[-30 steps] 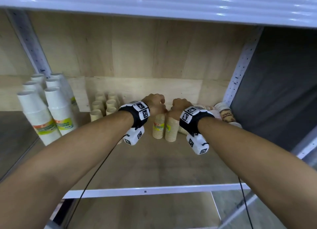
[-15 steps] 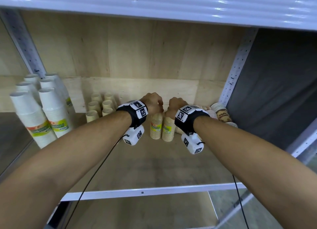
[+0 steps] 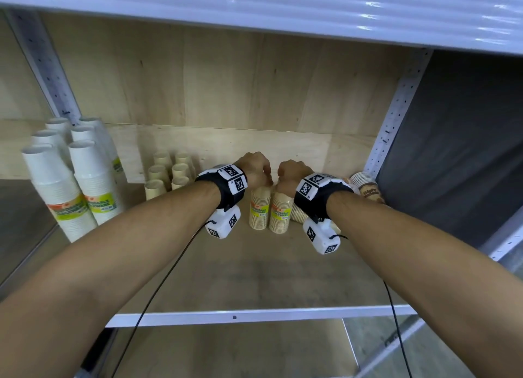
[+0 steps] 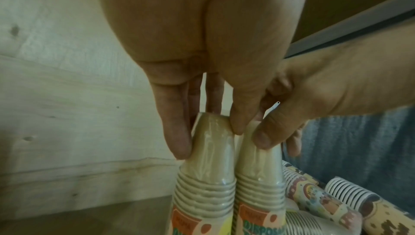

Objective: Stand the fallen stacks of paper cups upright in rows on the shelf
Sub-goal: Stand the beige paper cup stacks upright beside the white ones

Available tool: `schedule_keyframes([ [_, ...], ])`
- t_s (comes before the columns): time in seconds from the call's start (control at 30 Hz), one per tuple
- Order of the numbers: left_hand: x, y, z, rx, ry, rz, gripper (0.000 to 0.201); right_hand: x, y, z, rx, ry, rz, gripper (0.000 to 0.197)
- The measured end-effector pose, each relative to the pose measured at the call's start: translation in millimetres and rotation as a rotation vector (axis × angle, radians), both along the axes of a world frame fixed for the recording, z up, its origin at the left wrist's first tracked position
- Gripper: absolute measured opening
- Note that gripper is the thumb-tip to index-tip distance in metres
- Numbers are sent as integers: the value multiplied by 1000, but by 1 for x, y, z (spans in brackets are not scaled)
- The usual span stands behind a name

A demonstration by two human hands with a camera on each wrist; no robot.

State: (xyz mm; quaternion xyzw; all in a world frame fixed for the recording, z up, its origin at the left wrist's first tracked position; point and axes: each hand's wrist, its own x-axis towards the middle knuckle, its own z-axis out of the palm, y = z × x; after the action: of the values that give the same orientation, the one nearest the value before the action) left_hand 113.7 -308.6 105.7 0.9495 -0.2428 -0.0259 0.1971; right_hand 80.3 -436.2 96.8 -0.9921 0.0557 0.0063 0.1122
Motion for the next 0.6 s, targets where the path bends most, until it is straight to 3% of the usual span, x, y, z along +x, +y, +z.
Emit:
schedule_keyframes([
  [0.17, -3, 2, 7, 76, -23, -24, 29, -3, 1, 8, -17, 19, 24, 33],
  [0.4, -13, 27, 34, 86, 202, 21, 25, -6, 13, 24, -9, 81, 89, 35],
  [0.6, -30, 61, 50, 188, 276, 128, 31, -13, 45, 32, 5, 120, 178, 40],
])
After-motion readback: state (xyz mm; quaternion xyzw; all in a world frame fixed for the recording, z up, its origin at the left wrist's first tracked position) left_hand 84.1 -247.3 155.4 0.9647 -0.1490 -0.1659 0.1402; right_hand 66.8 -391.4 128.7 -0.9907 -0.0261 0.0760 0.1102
